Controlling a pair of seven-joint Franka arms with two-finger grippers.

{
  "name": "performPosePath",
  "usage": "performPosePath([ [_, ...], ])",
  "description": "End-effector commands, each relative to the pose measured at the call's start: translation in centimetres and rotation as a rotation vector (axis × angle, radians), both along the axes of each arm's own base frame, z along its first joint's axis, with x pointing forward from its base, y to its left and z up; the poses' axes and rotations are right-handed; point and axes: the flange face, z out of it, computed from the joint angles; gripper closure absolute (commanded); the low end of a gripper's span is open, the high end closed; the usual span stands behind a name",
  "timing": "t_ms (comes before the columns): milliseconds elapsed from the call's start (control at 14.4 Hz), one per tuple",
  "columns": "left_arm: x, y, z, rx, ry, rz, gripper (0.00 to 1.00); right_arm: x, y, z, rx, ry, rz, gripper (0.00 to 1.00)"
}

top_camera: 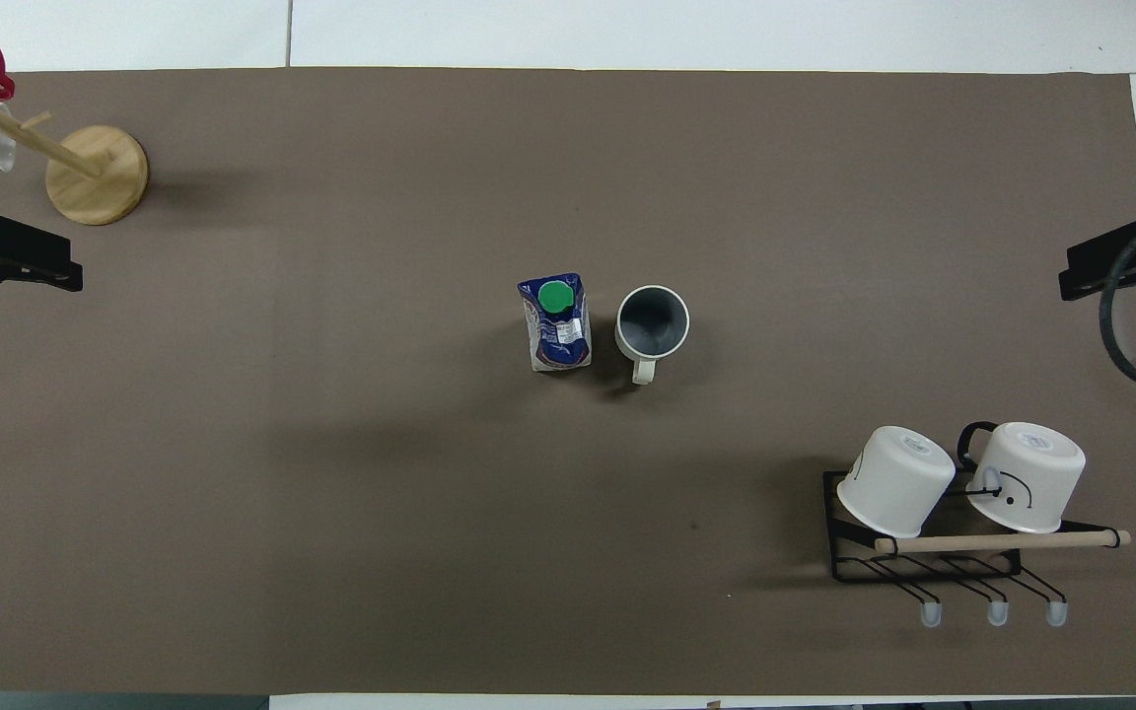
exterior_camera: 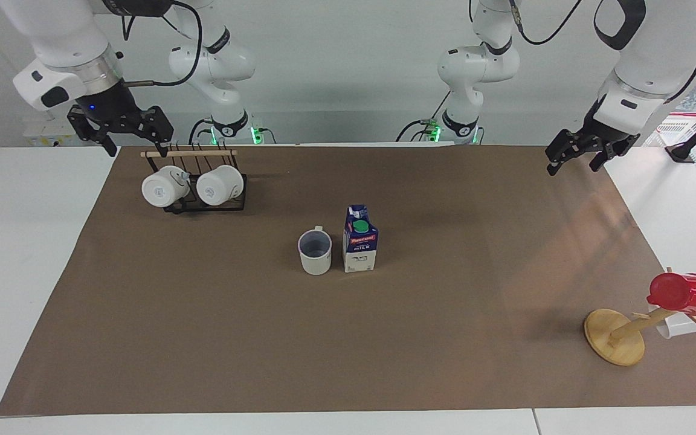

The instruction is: Place cup and milk on table

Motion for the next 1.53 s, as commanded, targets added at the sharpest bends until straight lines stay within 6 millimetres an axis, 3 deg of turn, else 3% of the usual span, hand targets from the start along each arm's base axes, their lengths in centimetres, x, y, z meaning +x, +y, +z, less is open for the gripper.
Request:
performPosePath([
  [0, -0.3, -0.1, -0.1, -0.021, 0.019, -0.016, 0.00, 0.0, -0.1, 0.1, -0.004, 0.004, 0.015, 0.00],
  [1457, -1.2, -1.0, 0.7, -0.021, 0.029, -0.040, 0.00, -0.3, -0.4, -0.5, 0.003, 0.019, 0.017, 0.00],
])
